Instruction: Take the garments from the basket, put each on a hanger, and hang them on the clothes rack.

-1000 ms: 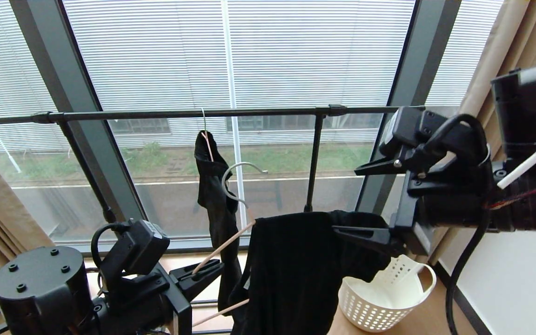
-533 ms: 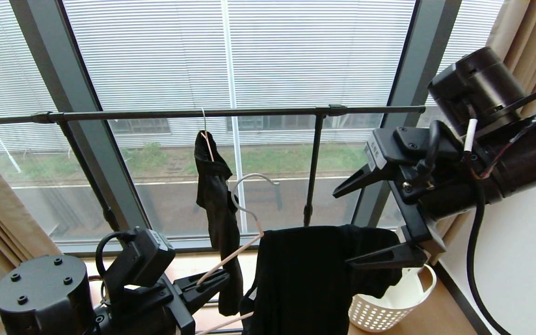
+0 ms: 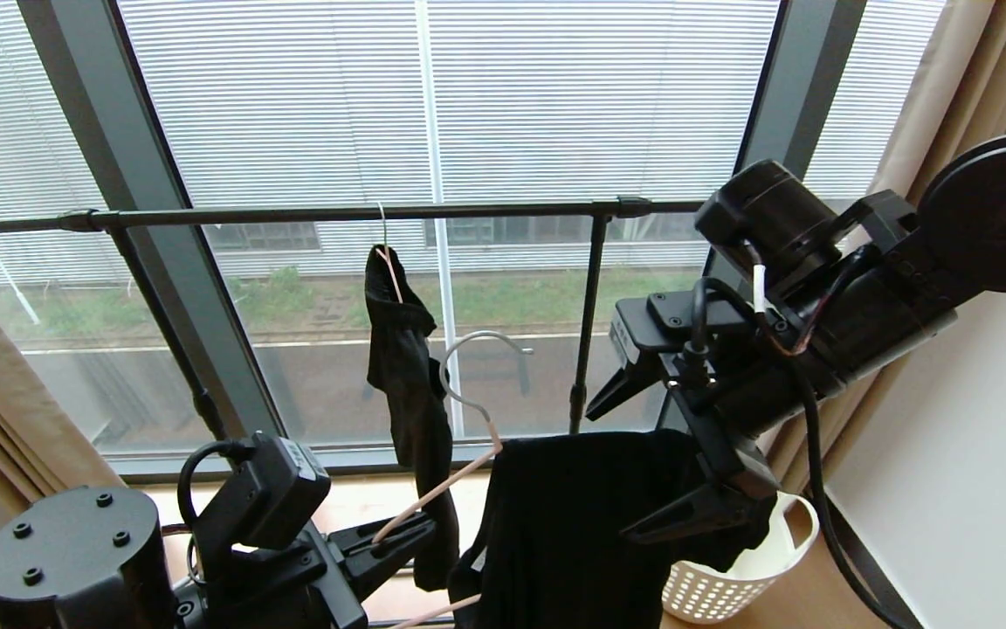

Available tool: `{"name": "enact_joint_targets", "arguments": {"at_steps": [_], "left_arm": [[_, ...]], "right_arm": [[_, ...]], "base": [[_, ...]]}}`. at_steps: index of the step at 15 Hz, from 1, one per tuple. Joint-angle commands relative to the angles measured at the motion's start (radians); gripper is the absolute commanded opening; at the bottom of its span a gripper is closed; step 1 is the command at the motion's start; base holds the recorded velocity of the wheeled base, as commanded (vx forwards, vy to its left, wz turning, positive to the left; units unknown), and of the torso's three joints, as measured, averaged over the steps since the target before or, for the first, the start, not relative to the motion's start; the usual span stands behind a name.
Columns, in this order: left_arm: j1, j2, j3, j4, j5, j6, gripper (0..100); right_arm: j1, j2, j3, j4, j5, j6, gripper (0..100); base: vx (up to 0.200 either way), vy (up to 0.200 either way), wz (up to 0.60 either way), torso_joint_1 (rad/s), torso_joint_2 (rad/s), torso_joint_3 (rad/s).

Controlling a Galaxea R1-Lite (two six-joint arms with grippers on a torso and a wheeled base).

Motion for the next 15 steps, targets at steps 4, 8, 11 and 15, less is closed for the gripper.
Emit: {"name": "enact_joint_targets", "arguments": {"at_steps": [4,8,11,15], "left_arm": [[0.000,-0.009,-0.003,0.000,-0.001,0.000,0],[0.000,-0.009,-0.003,0.000,-0.001,0.000,0],[0.000,-0.009,-0.003,0.000,-0.001,0.001,0],[0.000,-0.009,-0.002,0.000,-0.001,0.001,0]], "right_arm": [[-0.001,0.048,-0.002,-0.002,-0.004,0.001,100],[-0.007,0.063,-0.005,-0.005,-0.004,0.003,100],[-0.008,0.060,-0.009,-0.005,-0.006,0.003,100],[-0.008,0.058,-0.007,-0.004,-0.006,0.003,0]], "base": [[0.000,0.000,0.00,0.000,0.00,0.000],[0.000,0.000,0.00,0.000,0.00,0.000],[0.000,0.000,0.00,0.000,0.00,0.000],[0.000,0.000,0.00,0.000,0.00,0.000]]}}
